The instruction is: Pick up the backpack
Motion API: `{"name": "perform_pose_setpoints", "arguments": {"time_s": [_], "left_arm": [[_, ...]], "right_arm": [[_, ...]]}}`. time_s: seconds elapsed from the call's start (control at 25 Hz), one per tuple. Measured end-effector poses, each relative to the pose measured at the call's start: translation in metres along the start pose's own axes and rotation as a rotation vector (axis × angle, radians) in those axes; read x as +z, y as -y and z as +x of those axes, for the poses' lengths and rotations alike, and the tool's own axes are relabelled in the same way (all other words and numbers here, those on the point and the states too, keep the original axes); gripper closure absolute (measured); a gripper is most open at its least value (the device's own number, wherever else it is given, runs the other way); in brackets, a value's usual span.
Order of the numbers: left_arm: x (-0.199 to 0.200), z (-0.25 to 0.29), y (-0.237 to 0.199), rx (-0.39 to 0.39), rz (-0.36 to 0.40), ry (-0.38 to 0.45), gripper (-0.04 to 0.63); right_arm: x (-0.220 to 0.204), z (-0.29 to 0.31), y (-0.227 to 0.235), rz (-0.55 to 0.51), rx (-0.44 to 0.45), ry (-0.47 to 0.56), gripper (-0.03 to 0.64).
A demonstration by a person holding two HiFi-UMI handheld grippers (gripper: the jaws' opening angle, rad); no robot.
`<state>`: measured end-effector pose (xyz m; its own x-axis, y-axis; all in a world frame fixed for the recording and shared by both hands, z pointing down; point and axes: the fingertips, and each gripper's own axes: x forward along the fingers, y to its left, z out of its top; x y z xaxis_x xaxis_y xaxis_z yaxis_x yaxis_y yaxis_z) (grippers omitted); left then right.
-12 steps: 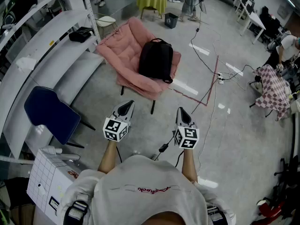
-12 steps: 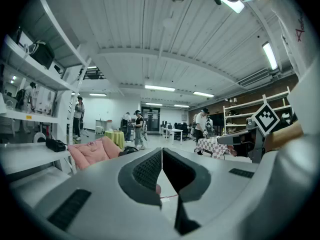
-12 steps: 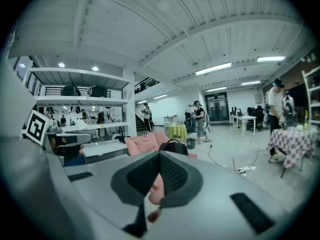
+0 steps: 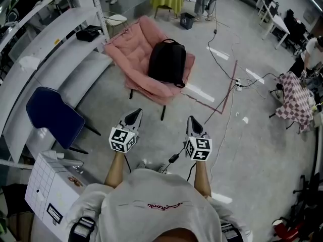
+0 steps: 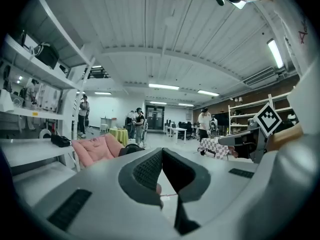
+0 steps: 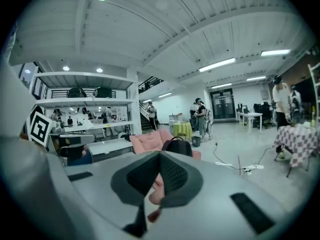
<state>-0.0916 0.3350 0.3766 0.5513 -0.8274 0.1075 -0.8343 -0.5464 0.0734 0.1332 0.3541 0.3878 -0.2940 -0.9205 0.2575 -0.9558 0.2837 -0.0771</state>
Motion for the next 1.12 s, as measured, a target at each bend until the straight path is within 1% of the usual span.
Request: {"name": "perform_pose_setpoints", "arguments": {"time_s": [0.24, 0.4, 0.68, 0.92, 1.12], "left_arm": [[-0.009, 0.006, 0.01, 0.011, 0.001, -0.022, 0.584], [-0.006, 0.016, 0.014, 0.014, 0.007, -0.016, 0.584], [-0.005, 0.04, 0.015, -0.004, 0.016, -0.024, 0.584], [-0.005, 0.066, -0.002, -0.003, 0.018, -0.028, 0.584], [-0.005, 0.105, -0.027, -0.014, 0.005, -0.022, 0.584]], "right_arm": [[-0.011, 0.0, 0.009, 0.003, 0.024, -0.018, 0.598], [-0.012, 0.003, 0.019, 0.014, 0.032, -0.02, 0.598], [-0.008, 0.02, 0.033, 0.036, 0.038, -0.009, 0.597], [-0.002, 0.051, 0.04, 0.04, 0.049, -0.012, 0.597], [0.001, 0.092, 0.048, 0.033, 0.048, -0.023, 0.597]]}}
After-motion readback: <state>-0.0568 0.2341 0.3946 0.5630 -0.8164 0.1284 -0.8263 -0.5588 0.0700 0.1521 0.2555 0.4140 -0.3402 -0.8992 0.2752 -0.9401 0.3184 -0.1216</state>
